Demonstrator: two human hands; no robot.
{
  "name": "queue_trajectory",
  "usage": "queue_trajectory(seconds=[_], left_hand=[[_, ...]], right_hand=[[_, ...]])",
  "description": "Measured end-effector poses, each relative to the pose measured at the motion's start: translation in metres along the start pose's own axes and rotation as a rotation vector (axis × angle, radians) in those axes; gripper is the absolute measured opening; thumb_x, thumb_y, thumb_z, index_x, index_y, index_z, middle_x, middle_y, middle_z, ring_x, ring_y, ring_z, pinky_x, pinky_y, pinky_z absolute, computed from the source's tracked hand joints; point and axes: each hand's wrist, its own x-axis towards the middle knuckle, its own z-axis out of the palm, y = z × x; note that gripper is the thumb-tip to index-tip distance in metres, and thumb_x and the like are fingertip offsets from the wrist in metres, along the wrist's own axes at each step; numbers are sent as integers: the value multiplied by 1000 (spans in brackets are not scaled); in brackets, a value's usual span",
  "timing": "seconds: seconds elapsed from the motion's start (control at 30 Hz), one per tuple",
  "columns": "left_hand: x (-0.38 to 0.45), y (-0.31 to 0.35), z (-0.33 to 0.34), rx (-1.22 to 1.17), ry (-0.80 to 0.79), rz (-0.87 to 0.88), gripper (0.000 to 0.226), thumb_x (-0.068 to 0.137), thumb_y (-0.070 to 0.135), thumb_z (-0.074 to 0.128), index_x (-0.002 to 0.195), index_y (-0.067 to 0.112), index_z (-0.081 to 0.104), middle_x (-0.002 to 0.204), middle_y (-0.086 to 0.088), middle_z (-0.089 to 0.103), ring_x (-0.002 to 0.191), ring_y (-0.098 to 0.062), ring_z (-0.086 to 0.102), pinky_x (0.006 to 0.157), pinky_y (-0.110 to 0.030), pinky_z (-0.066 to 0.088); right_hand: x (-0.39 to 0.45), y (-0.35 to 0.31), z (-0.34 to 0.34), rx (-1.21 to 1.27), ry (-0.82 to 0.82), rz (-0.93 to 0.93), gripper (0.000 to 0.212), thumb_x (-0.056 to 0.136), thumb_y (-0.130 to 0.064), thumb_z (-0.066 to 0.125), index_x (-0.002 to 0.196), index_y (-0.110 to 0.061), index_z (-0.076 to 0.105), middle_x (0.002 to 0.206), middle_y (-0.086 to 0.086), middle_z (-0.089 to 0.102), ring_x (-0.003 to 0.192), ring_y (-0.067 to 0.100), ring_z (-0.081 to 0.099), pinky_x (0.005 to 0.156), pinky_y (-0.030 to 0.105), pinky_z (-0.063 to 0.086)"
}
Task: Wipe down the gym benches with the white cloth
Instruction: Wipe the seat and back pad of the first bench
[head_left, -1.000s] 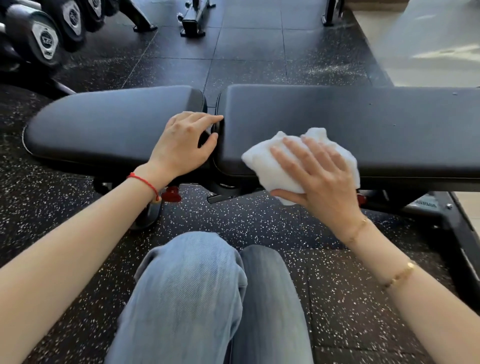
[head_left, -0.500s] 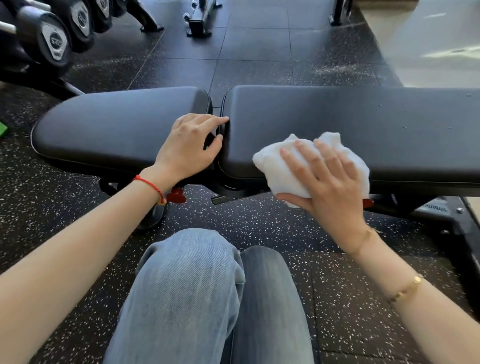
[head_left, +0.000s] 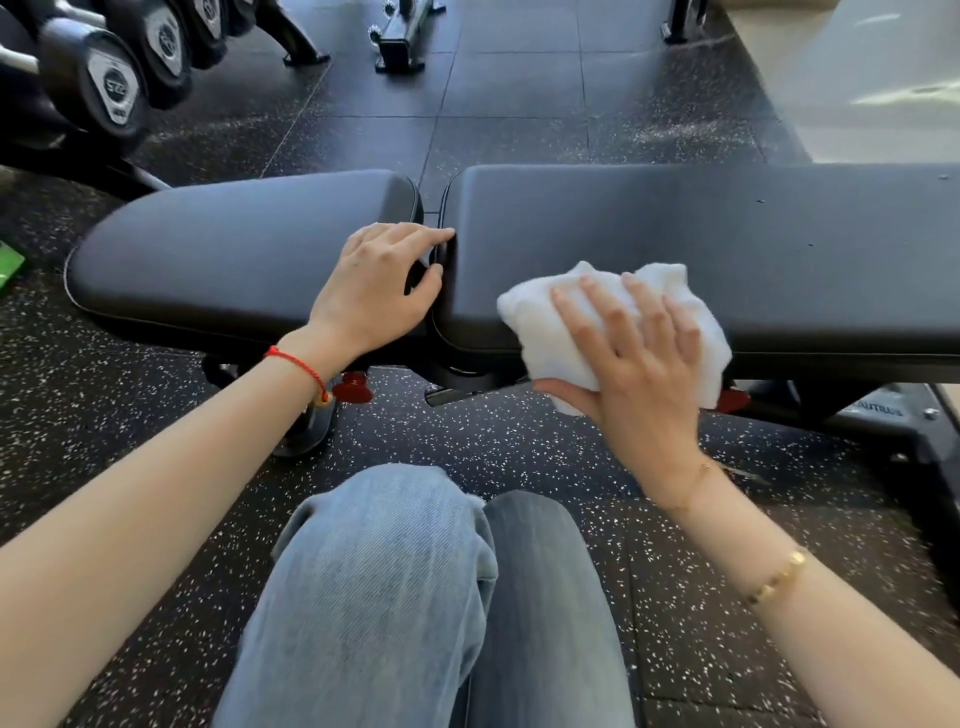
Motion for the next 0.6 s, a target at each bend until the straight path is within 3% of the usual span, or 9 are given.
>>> queue_trajectory(seconds=[0.13, 0.23, 0.4, 0.47, 0.53, 0.6], left_hand=[[0, 1, 0, -13, -5, -9, 42, 94, 21, 53, 136, 19, 56, 132, -3, 62, 125, -26, 52, 114, -42, 31], [-1, 1, -1, -14, -4, -6, 41, 95, 21, 53, 136, 19, 56, 132, -2, 61, 126, -26, 52, 114, -42, 31], [-1, 5, -3, -3, -8, -6, 41, 96, 21, 52, 137, 19, 55, 134, -3, 60, 128, -25, 50, 115, -41, 31], [-1, 7, -4, 16, -7, -5, 41, 96, 20, 52, 137, 17, 55, 134, -4, 60, 128, -25, 50, 114, -42, 32], [0, 9, -4, 47, -10, -7, 40, 96, 20, 51, 136, 16, 55, 133, -5, 61, 128, -26, 50, 113, -43, 33], [1, 12, -5, 66, -13, -17, 39, 97, 21, 50, 135, 15, 55, 133, -6, 61, 127, -27, 51, 112, -44, 34]], right_hand=[[15, -42, 4, -36, -28, -59, 70, 93, -72, 43, 148, -30, 41, 148, 0, 49, 134, 33, 48, 108, 49, 35], [3, -13, 3, -18, -44, -128, 66, 98, -67, 40, 151, -29, 37, 148, 1, 49, 135, 31, 48, 111, 47, 36], [1, 49, -16, 48, -122, 72, 69, 94, -74, 39, 145, -28, 48, 147, -3, 51, 133, 27, 50, 104, 44, 35], [18, 61, -20, 104, -221, 149, 66, 97, -71, 29, 144, -30, 48, 150, -6, 48, 136, 24, 47, 108, 43, 33], [47, 68, -14, 223, -398, 222, 70, 95, -71, 17, 150, -33, 36, 158, -8, 36, 145, 23, 33, 117, 43, 23], [77, 63, -3, 284, -547, 225, 70, 96, -69, 19, 155, -33, 24, 164, -6, 20, 151, 23, 18, 120, 43, 11]])
